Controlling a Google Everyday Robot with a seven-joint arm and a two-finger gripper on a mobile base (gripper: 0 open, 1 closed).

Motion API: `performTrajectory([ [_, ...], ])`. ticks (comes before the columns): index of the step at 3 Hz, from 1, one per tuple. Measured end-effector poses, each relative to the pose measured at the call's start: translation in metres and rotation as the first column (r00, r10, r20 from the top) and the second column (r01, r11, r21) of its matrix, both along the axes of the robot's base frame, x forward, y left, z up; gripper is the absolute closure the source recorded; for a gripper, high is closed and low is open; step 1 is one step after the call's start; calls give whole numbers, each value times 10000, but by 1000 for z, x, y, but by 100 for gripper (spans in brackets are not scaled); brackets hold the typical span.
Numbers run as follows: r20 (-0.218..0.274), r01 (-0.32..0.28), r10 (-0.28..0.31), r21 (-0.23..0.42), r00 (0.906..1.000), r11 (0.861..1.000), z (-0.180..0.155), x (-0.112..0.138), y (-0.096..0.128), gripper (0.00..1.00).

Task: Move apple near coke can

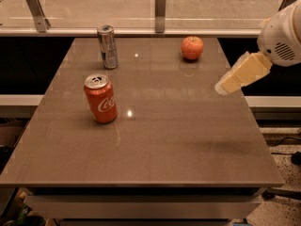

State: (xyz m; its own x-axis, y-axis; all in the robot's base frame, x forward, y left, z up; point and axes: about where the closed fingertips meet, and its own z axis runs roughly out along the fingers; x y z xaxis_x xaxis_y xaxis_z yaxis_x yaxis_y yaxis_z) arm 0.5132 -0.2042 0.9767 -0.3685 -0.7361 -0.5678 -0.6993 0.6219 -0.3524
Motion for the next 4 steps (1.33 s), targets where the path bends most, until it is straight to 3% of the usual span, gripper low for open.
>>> performTrajectory([
  [2, 1095, 254, -440, 1659, 9930, 9858, -16, 51, -13, 0],
  [4, 902, 400, -574, 1841, 9943, 9821, -22, 58, -11, 0],
])
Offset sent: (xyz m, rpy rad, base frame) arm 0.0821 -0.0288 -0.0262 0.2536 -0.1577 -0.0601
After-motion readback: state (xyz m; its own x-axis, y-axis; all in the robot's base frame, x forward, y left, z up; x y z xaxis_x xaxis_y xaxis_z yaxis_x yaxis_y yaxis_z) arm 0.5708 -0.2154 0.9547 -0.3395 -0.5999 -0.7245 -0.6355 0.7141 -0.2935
